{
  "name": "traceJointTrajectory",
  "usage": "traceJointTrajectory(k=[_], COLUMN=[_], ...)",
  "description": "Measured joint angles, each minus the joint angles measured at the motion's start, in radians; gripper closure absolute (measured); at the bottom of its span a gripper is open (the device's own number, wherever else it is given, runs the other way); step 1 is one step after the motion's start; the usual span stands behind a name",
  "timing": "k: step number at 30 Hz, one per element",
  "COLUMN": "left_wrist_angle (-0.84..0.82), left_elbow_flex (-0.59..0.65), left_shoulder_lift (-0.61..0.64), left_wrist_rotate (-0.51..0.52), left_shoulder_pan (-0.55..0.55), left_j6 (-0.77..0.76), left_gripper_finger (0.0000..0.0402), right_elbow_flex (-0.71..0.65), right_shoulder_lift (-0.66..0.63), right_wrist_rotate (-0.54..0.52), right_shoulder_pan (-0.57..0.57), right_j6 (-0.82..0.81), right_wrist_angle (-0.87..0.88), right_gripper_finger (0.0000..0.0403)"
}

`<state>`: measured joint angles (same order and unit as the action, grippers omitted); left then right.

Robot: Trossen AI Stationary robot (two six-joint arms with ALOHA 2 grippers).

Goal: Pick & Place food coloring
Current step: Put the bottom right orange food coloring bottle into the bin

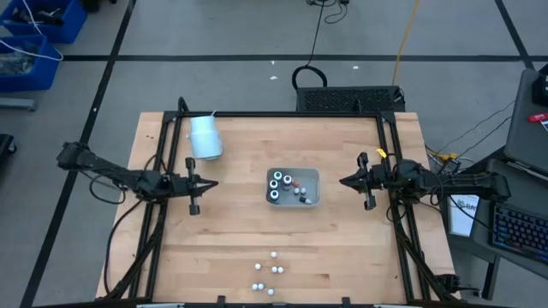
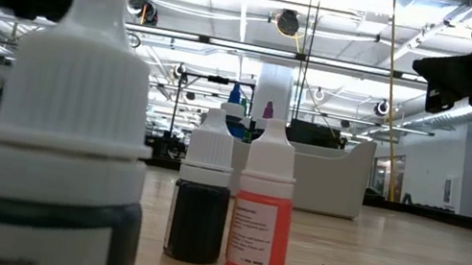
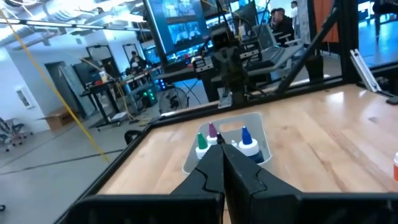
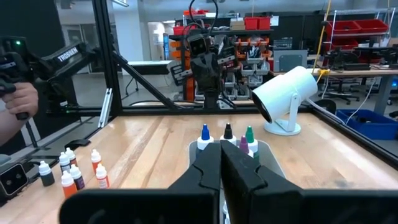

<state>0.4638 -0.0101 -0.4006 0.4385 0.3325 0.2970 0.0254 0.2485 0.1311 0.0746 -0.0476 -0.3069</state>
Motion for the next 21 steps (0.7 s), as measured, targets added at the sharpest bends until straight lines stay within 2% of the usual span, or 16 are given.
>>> traceJointTrajectory(k=[7, 11, 14, 21], left_wrist_angle=[-0.202, -0.319, -0.401, -0.411], left_elbow_flex=[0.0, -0.001, -0.003, -0.005], left_shoulder_lift=[0.218, 0.305, 0.343, 0.341], left_wrist_rotate=[-0.002, -0.049, -0.052, -0.157], left_shoulder_pan=[0.0, -0.002, -0.023, -0.093], left_j6=[-0.009, -0.006, -0.022, -0.067], left_gripper_finger=[0.04, 0.04, 0.04, 0.0399], right_elbow_flex=[0.0, 0.0, 0.0, 0.0], right_shoulder_lift=[0.0, 0.0, 0.0, 0.0], right_wrist_rotate=[0.0, 0.0, 0.0, 0.0], right_shoulder_pan=[0.0, 0.0, 0.0, 0.0], right_j6=[-0.011, 0.001, 0.006, 0.011], right_wrist_angle=[0.0, -0.002, -0.004, -0.023], right_gripper_finger=[0.0403, 0.0403, 0.0403, 0.0403])
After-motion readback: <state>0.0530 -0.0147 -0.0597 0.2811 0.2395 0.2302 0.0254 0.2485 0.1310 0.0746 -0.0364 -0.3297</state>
